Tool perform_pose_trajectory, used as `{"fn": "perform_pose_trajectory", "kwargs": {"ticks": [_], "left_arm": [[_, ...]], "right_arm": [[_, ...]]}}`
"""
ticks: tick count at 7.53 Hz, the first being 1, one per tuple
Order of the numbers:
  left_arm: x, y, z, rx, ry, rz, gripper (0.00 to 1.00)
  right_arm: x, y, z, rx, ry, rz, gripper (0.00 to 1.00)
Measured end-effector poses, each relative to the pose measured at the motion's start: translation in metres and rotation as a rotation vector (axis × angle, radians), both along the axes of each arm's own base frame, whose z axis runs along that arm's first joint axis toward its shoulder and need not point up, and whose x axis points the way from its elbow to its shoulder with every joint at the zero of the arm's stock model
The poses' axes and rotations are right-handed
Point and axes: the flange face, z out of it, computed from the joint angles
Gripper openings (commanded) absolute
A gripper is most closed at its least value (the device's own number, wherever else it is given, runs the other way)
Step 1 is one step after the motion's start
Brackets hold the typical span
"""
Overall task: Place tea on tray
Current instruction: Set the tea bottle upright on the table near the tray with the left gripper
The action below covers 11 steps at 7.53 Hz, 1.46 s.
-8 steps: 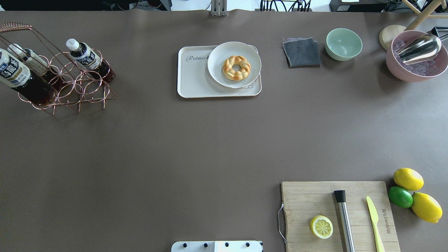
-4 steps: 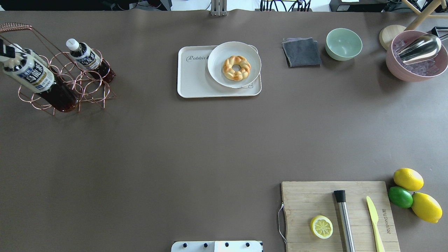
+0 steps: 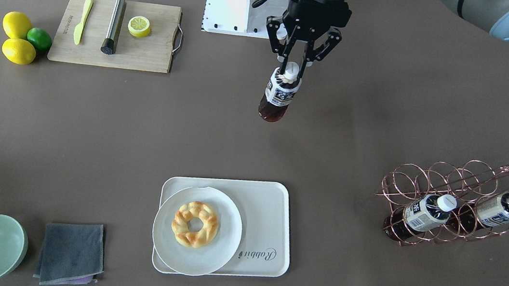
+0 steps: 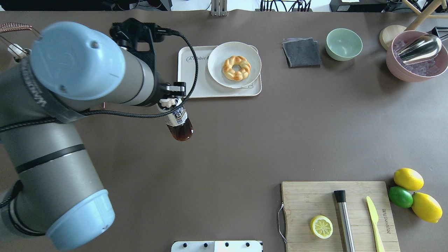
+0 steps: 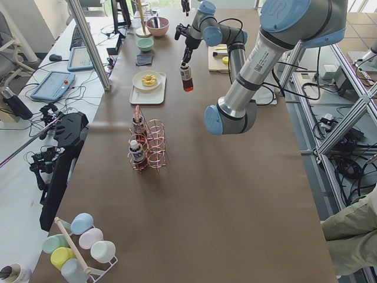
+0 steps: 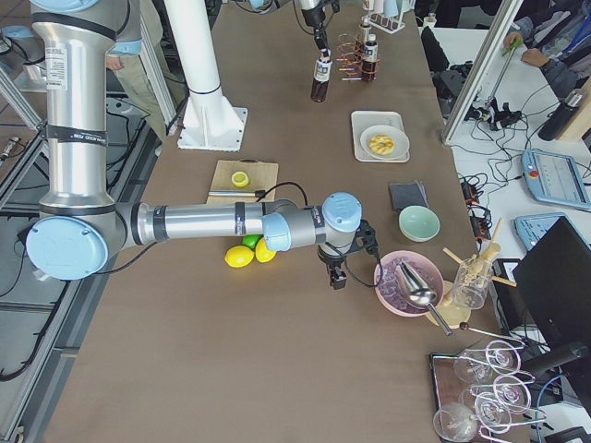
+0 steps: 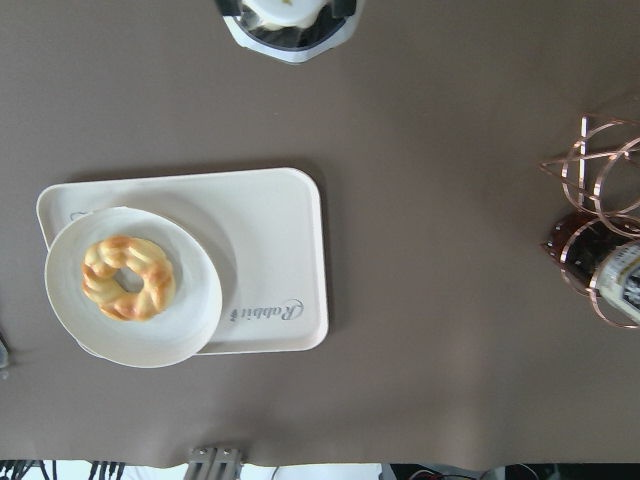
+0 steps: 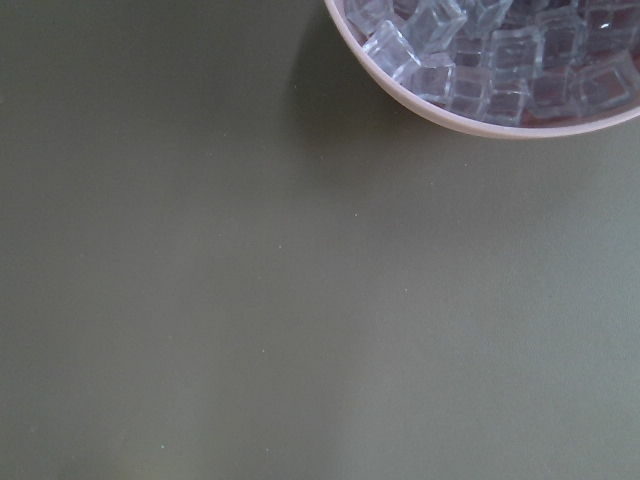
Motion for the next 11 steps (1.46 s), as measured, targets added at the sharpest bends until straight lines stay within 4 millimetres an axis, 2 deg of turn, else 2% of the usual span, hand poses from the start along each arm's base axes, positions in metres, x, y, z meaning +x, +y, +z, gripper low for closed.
{"fn": "perform_pose_trajectory", "kwargs": {"ticks": [2, 3, 5, 6, 7, 9, 10, 11], "left_arm": [[0.064, 0.016, -0.007, 0.018, 0.021, -0.009, 0.0], [0.085, 0.022, -0.009, 0.028, 0.019, -0.008, 0.0], [0.104, 0.026, -0.007, 0.03, 0.005, -0.003, 0.0], [0.109, 0.027, -0.005, 0.029, -0.001, 0.001, 0.69], [0.111, 0.029, -0.005, 0.029, -0.003, 0.004, 0.94], [0.112, 0.03, -0.006, 0.029, -0.004, 0.007, 0.96], [0.109, 0.031, -0.009, 0.031, 0.004, 0.006, 0.96], [0.101, 0.032, -0.012, 0.036, 0.016, 0.005, 0.96]], "right_arm": [[0.0, 0.0, -0.003, 0.007, -0.002, -0.001, 1.0], [-0.001, 0.0, -0.004, 0.009, -0.003, 0.0, 1.0], [-0.001, 0.0, -0.011, 0.02, -0.006, 0.0, 1.0], [-0.001, 0.0, -0.014, 0.025, -0.009, -0.001, 1.0], [-0.001, 0.0, -0.02, 0.034, -0.017, -0.001, 1.0], [-0.002, 0.0, -0.036, 0.042, -0.028, 0.015, 1.0], [-0.009, -0.002, -0.059, 0.037, -0.041, 0.045, 1.0], [-0.023, -0.002, -0.093, 0.027, -0.061, 0.075, 1.0]]}}
